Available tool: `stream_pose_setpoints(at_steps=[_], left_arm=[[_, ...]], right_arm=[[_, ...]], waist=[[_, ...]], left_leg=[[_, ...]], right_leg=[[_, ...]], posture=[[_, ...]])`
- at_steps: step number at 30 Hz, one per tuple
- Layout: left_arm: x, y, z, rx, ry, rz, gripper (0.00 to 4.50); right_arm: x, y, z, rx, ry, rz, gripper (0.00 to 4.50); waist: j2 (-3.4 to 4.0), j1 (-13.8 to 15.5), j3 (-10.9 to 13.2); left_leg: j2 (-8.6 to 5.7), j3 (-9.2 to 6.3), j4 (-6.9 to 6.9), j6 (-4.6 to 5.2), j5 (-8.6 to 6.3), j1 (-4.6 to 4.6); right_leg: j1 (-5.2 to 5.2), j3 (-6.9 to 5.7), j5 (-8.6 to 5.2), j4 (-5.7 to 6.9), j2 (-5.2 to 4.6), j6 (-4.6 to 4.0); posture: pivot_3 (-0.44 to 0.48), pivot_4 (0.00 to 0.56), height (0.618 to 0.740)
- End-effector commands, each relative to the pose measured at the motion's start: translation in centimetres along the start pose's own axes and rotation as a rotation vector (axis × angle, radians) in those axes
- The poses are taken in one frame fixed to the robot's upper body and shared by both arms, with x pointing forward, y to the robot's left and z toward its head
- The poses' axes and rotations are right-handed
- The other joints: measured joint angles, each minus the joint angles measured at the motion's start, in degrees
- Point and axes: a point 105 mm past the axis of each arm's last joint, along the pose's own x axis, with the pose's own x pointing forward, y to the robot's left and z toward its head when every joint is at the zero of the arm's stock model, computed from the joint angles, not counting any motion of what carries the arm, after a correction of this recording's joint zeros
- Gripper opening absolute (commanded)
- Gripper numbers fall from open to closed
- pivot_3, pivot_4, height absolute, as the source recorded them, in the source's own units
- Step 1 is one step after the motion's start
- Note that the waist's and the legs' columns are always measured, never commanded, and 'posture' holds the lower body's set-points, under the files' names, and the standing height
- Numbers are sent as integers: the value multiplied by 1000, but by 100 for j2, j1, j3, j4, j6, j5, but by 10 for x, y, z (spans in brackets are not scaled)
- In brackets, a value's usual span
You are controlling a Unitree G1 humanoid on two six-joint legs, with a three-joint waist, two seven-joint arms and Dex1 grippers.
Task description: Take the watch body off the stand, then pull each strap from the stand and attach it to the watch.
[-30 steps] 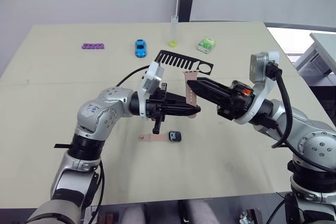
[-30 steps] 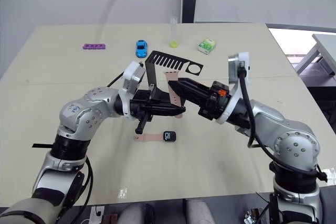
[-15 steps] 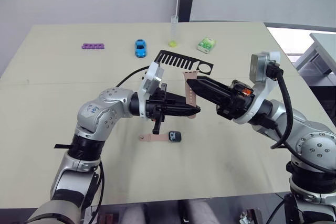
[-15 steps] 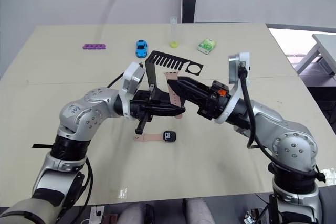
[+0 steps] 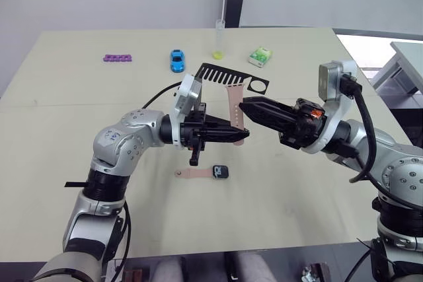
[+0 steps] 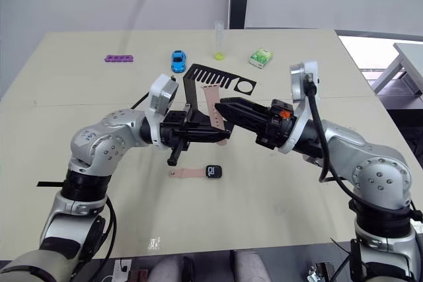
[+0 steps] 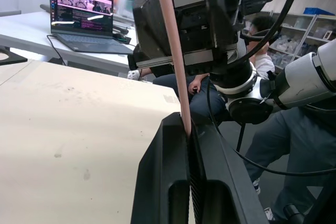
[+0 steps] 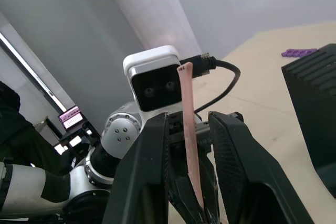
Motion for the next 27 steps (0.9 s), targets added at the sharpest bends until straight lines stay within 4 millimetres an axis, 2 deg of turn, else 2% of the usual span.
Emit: stream_pose_setpoints(at_steps=[1, 7, 24, 27], left_arm=[[-1, -1, 9, 44, -2, -7, 0], [2, -3, 9, 62, 18, -27, 0], [9, 0, 12, 68, -5, -29, 0], [10, -4, 12, 53, -26, -34, 0]], right_arm=[[2, 6, 7, -18, -5, 38, 1286], [3, 0, 16, -22, -14, 32, 1286], [7, 7, 21, -9, -17, 76, 1286], [10, 8, 20, -16, -20, 71, 1286]], waist=[[0, -4, 0], [0, 3, 0], [0, 10, 0], [0, 6, 0]], left_leg=[[0, 0, 0, 0, 0, 0], [0, 0, -1, 0, 0, 0], [0, -1, 0, 0, 0, -2], [0, -1, 0, 1, 0, -2]], right_leg=[[0, 0, 0, 0, 0, 0], [0, -1, 0, -1, 0, 0], [-1, -1, 0, -1, -1, 0], [0, -1, 0, -1, -2, 0]], posture=[[0, 150, 740], [0, 150, 740], [0, 150, 740], [0, 150, 740]])
